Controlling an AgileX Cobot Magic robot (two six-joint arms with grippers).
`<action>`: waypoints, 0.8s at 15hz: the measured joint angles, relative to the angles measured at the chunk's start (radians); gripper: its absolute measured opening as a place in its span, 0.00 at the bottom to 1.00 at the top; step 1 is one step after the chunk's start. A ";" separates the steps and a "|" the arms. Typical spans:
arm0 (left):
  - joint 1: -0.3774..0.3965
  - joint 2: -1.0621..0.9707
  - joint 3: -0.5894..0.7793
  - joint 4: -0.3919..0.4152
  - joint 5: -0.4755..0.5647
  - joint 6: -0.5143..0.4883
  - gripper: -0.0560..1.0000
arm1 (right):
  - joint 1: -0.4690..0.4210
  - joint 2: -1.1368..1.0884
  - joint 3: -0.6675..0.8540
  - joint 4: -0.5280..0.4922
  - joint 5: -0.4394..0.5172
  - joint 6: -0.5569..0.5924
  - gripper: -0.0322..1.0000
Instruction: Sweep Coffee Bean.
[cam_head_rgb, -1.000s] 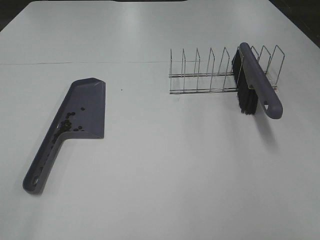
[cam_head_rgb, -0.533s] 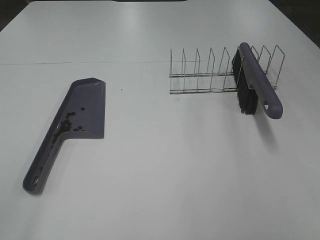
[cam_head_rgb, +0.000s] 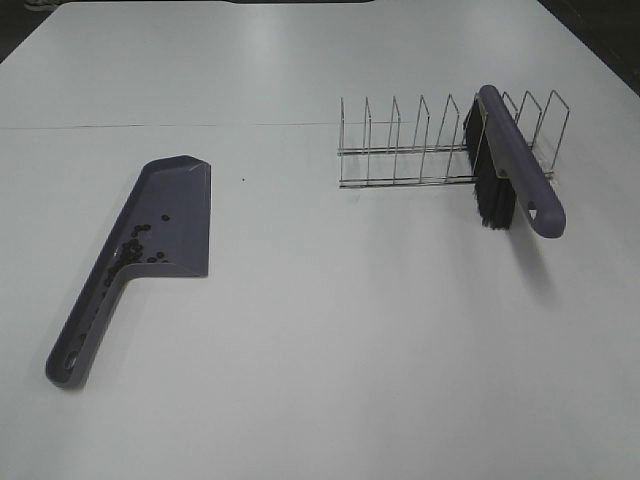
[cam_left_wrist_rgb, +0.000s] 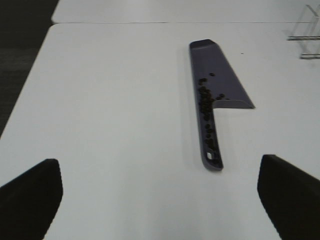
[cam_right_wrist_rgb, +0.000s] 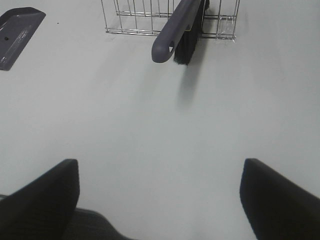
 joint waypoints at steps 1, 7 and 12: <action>0.058 0.000 0.000 0.000 0.000 0.000 0.97 | 0.000 0.000 0.000 0.000 0.000 0.000 0.80; 0.129 -0.001 0.000 0.000 0.000 0.000 0.98 | 0.000 0.000 0.000 0.000 0.000 0.000 0.80; 0.074 -0.001 0.006 0.000 0.000 0.000 0.98 | 0.000 0.000 0.000 0.000 0.000 0.000 0.80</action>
